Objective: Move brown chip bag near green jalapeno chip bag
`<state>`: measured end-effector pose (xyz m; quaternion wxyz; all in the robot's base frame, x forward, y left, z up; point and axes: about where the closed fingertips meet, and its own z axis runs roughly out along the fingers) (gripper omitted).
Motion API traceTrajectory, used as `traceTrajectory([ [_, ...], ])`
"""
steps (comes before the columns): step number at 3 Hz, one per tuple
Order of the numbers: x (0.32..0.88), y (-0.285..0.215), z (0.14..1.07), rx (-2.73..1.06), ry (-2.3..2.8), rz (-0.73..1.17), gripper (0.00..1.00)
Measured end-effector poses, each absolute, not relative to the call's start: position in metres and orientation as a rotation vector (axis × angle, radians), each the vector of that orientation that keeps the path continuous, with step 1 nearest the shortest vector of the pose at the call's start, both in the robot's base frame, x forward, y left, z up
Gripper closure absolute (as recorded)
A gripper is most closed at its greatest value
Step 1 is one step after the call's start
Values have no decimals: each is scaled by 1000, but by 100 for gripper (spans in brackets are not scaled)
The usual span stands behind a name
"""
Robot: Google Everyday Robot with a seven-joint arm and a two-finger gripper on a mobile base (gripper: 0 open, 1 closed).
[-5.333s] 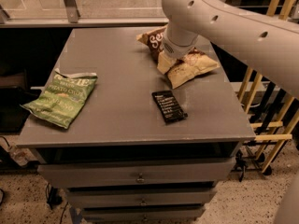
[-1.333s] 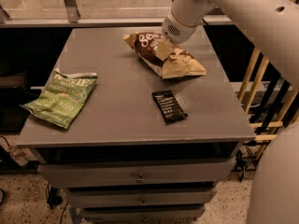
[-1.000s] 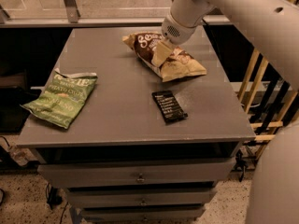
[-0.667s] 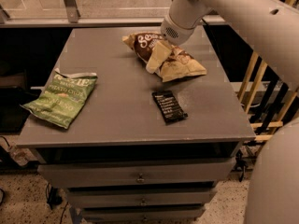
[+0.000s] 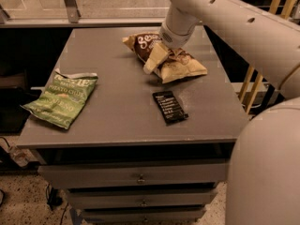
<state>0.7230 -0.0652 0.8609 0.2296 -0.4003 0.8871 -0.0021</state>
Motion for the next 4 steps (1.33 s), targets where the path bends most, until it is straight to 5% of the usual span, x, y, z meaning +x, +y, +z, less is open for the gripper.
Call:
traceTrajectory([
  [1,734,-66,851,-1017,2481,-36,15],
  [4,739,-68,885,-945,2409,-37,84],
])
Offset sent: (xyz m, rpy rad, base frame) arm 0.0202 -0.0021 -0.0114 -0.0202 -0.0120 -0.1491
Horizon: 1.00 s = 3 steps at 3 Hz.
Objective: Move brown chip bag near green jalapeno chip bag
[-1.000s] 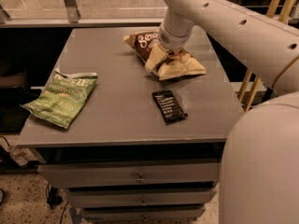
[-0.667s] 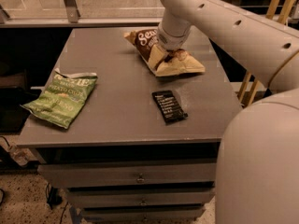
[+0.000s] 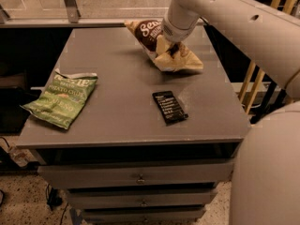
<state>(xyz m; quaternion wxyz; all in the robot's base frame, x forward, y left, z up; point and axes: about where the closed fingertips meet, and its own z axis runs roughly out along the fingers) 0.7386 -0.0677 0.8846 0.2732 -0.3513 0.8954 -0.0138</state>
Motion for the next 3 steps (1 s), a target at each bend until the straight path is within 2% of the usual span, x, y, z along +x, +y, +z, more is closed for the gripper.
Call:
traceTrajectory([
  [1,735,-68,922,-946,2303,12,100],
  [3,728,-57,955,-984,2196,71,100],
])
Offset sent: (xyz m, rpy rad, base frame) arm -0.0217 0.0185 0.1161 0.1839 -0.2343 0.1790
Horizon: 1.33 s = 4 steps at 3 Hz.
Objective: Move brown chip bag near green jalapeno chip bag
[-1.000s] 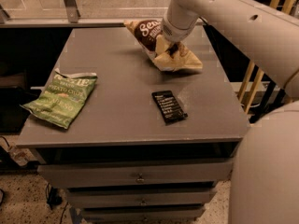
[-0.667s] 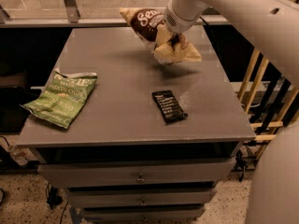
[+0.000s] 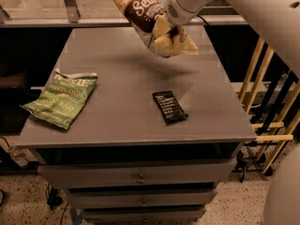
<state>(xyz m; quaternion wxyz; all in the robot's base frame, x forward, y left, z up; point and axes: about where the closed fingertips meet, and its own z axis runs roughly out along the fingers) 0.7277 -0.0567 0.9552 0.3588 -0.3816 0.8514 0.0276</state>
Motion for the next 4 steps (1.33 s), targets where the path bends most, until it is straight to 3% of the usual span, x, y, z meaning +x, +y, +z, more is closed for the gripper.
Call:
traceTrajectory([
  [2,715,-20,963,-1088,2131,128,100],
  [4,683,77,978,-1389,1958,174,100],
])
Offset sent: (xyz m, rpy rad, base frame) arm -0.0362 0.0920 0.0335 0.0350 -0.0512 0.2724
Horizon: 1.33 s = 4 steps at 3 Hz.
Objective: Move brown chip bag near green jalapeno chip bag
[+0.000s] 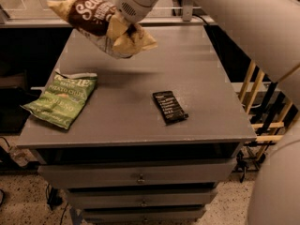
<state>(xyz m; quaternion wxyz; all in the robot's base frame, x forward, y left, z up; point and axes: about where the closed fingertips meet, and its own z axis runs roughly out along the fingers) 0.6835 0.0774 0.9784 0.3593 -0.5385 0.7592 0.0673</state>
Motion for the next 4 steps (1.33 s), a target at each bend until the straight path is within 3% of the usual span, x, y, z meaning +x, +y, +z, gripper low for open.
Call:
traceTrajectory([
  [2,669,154,963,-1682,1836,196,100],
  [4,649,185,944,-1841,1786,174,100],
])
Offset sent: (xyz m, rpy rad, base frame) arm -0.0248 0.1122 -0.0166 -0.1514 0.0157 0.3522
